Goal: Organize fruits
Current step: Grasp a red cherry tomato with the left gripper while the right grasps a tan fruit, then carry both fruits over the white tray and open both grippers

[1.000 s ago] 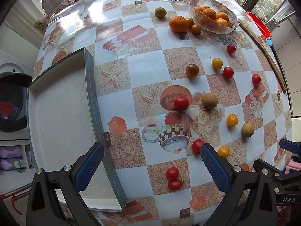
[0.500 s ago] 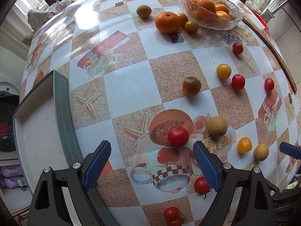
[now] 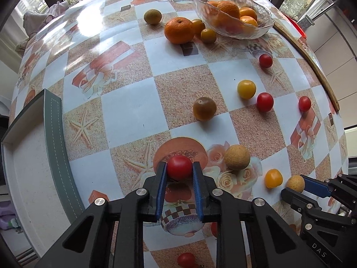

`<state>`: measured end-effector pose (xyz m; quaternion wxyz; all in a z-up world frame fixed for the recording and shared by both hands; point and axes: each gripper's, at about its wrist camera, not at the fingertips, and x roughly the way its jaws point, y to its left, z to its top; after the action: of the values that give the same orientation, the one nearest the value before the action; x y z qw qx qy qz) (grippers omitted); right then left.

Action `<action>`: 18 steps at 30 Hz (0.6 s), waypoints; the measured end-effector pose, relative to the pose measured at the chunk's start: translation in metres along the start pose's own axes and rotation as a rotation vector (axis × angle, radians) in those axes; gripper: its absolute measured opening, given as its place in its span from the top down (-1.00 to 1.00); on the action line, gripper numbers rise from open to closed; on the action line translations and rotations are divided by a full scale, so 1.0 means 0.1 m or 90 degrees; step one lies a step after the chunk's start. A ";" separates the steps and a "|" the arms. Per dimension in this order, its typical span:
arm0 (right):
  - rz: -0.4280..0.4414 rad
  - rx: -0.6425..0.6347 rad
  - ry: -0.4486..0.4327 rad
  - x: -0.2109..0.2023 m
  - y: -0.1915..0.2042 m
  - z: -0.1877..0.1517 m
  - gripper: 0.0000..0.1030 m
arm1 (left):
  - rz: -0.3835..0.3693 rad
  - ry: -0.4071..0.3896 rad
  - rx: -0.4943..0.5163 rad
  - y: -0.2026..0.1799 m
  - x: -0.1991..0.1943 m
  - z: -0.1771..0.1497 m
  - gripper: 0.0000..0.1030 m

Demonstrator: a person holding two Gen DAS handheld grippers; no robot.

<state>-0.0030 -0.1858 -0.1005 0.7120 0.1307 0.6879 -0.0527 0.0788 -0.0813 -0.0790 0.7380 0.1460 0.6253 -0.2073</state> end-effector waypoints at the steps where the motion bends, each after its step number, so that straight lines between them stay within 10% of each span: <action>1: 0.006 0.004 0.001 -0.01 0.00 0.01 0.41 | -0.003 -0.001 -0.008 0.01 -0.02 -0.01 0.54; 18: 0.054 -0.078 -0.027 -0.60 0.50 0.24 0.41 | -0.009 -0.080 -0.147 0.80 -0.82 -0.44 0.54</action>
<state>0.0298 -0.1504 -0.0344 0.7349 0.1148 0.6682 0.0171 0.0692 0.0195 -0.0093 0.7859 0.0421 0.5988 -0.1480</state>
